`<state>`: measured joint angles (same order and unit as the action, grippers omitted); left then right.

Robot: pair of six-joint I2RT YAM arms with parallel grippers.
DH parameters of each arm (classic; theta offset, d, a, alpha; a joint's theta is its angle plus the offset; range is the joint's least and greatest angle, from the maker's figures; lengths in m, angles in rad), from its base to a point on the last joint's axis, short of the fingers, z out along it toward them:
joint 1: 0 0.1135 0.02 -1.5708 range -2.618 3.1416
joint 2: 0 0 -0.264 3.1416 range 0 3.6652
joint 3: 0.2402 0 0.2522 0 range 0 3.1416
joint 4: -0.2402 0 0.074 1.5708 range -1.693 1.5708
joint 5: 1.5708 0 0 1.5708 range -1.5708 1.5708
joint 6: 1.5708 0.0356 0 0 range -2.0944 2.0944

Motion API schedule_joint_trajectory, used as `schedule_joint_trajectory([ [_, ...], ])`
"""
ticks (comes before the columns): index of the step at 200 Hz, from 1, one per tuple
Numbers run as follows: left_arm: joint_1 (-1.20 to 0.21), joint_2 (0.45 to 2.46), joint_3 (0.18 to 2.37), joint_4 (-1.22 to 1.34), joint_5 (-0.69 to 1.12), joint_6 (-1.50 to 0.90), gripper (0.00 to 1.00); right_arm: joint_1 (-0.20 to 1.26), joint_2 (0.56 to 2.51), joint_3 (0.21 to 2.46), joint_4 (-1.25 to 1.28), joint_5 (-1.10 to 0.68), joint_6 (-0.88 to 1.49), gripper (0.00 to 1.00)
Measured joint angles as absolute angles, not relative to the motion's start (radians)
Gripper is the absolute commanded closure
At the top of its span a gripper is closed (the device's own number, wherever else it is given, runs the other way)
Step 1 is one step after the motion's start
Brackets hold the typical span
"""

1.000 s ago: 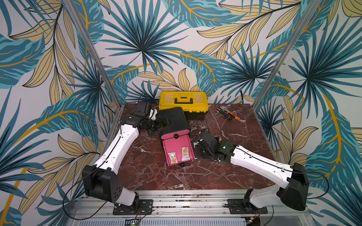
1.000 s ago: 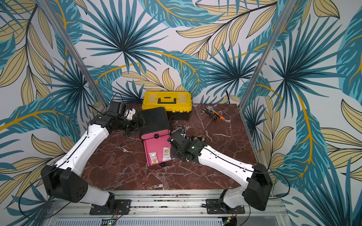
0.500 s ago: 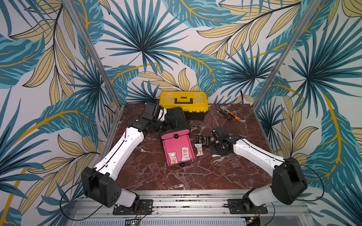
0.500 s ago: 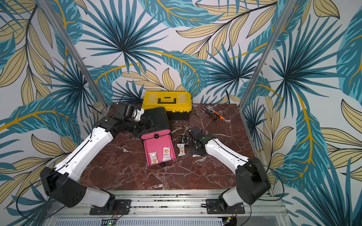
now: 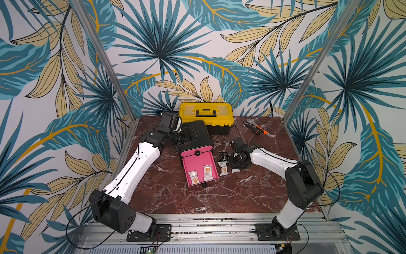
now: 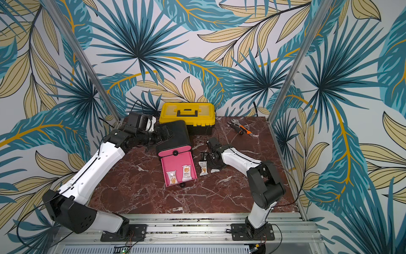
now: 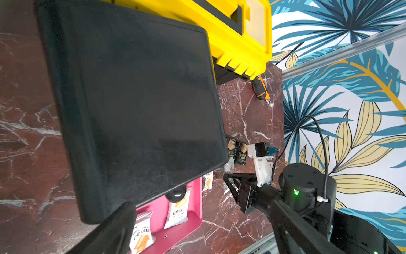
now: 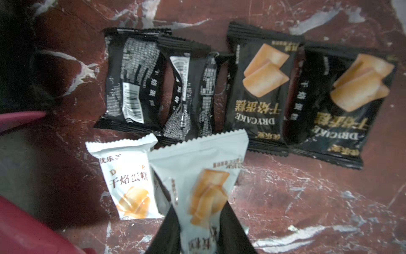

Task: Take the cookies out of the drawer
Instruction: Place the cookie at the center of the board, then pick up the cookie from the drawer.

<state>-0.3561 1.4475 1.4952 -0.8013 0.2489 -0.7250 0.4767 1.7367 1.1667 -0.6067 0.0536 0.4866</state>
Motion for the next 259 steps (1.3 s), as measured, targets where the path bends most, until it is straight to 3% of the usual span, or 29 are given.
schedule_joint_trajectory([
  [62, -0.322, 1.448, 1.495, -0.793, 0.245, -0.727, 0.0, 0.477, 1.745, 1.117, -0.548, 0.022, 0.521, 0.62],
  [132, -0.23, 1.489, 1.495, -0.812, 0.274, -0.721, 0.0, 0.484, 1.695, 1.095, -0.544, 0.006, 0.554, 0.39],
  [211, -0.169, 1.47, 1.47, -0.858, 0.3, -0.67, 0.0, 0.511, 1.526, 1.125, -0.579, 0.058, 0.653, 0.37],
  [259, -0.144, 1.483, 1.45, -0.849, 0.356, -0.663, 0.0, 0.701, 1.452, 1.131, -0.524, 0.092, 0.804, 0.38],
])
